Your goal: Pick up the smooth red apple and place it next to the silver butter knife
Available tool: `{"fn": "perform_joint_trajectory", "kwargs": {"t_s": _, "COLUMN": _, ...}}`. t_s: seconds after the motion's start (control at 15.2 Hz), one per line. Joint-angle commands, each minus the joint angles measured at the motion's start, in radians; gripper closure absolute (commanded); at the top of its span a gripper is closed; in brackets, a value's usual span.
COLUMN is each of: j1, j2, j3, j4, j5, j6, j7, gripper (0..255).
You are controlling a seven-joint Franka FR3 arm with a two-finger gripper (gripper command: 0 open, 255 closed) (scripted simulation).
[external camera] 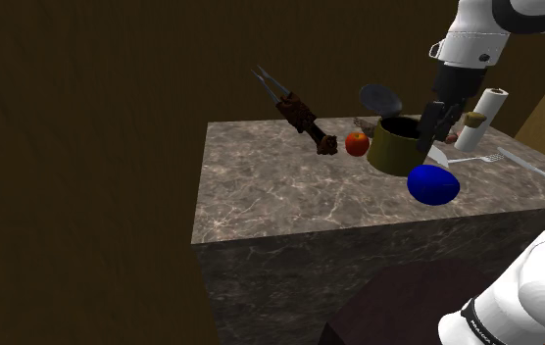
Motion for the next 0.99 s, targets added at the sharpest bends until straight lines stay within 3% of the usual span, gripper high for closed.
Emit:
{"fn": "perform_joint_trajectory", "kwargs": {"t_s": 0.0, "j1": 0.000, "j2": 0.000, "j3": 0.000, "j4": 0.000, "j5": 0.000, "j6": 0.000, "j7": 0.000, "gripper": 0}}
{"fn": "perform_joint_trajectory", "kwargs": {"t_s": 0.46, "j1": -0.012, "j2": 0.156, "j3": 0.024, "j4": -0.035, "j5": -0.103, "j6": 0.282, "j7": -0.014, "gripper": 0}}
{"fn": "perform_joint_trajectory", "kwargs": {"t_s": 0.92, "j1": -0.041, "j2": 0.355, "j3": 0.048, "j4": -0.001, "j5": -0.225, "j6": 0.539, "j7": 0.011, "gripper": 0}}
